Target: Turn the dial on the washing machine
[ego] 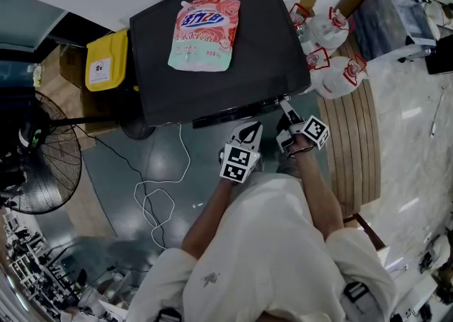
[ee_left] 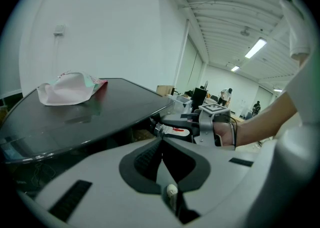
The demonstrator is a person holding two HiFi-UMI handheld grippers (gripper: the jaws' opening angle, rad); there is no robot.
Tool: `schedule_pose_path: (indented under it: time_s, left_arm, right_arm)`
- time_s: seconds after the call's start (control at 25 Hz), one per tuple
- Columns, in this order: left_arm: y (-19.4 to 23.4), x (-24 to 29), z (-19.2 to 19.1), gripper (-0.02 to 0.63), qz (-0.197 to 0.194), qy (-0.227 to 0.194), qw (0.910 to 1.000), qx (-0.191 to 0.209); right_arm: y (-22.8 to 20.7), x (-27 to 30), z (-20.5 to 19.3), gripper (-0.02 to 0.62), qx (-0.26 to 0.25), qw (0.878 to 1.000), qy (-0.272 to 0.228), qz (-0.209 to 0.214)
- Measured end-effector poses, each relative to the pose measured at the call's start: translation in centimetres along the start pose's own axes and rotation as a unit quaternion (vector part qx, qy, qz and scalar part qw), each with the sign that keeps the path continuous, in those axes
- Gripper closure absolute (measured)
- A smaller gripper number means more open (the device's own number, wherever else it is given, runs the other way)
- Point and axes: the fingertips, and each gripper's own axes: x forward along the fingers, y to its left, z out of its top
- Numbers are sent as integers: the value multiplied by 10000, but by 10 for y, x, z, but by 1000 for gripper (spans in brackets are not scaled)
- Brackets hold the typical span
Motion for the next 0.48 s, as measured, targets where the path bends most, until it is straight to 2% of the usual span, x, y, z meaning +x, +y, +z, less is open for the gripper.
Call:
schedule_pose_path:
  time_s: [0.48]
  left_arm:
    - [-2,1,4,592,-35,30,10000,36]
  right_arm:
    - [2,-1,1,318,436,9989,-70,161]
